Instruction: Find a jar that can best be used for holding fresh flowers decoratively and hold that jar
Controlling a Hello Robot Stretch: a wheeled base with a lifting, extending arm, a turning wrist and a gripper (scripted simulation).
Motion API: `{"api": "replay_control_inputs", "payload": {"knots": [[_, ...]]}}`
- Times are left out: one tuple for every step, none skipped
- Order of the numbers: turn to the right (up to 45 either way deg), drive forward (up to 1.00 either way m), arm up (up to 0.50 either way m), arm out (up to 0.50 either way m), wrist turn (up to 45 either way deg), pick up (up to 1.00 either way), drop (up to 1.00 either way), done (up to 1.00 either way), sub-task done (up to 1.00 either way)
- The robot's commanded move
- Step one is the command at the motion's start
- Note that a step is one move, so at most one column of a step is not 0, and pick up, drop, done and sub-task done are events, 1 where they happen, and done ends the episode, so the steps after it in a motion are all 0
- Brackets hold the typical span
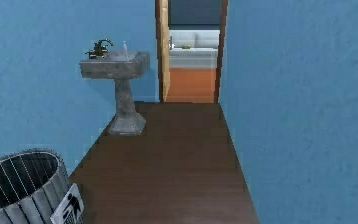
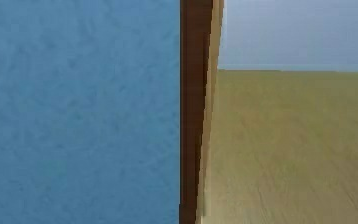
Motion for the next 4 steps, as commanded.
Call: {"api": "replay_control_inputs", "payload": {"knots": [[0.0,1.0,0.0,0.0,0.0,0.0,0.0,0.0,0.0],[3.0,0.0,0.0,0.0,0.0,0.0,0.0,0.0,0.0],[0.0,1.0,0.0,0.0,0.0,0.0,0.0,0.0,0.0],[0.0,1.0,0.0,0.0,0.0,0.0,0.0,0.0,0.0]]}}
